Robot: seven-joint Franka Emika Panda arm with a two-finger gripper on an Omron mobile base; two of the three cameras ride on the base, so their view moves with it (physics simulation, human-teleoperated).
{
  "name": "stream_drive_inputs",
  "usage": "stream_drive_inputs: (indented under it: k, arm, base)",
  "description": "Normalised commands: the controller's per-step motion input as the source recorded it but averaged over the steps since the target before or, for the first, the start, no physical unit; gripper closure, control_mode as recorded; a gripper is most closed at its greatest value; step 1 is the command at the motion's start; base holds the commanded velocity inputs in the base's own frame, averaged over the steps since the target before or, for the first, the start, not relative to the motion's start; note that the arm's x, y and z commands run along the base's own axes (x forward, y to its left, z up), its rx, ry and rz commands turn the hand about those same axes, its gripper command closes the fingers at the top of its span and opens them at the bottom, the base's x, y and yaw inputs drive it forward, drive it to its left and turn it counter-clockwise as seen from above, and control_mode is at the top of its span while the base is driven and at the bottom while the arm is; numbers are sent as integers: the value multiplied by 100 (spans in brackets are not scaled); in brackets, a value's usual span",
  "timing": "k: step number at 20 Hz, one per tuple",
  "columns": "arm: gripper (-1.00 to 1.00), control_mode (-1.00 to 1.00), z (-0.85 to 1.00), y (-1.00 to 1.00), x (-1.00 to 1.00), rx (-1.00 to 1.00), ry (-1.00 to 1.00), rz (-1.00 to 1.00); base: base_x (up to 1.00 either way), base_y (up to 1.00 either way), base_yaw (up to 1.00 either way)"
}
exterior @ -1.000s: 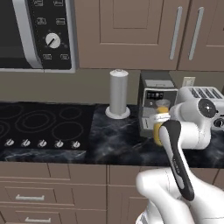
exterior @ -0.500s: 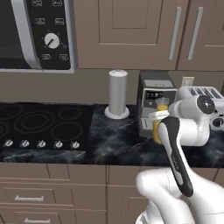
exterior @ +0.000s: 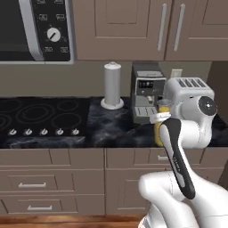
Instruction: Move the egg and carrot from the top shelf to the second highest shelf to make space. Then, place the pitcher from the counter on the cleared top shelf.
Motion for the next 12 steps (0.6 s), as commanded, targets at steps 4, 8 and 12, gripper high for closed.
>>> stream_drive_inputs:
  k: [4, 8, 12]
  arm:
    - [100, 100, 0, 0, 0, 0, 0, 0]
    - [100, 100, 0, 0, 0, 0, 0, 0]
    - [100, 100, 0, 0, 0, 0, 0, 0]
  base:
    - [-100, 0, -13]
    - [-90, -3, -23]
    - [-80, -20, -42]
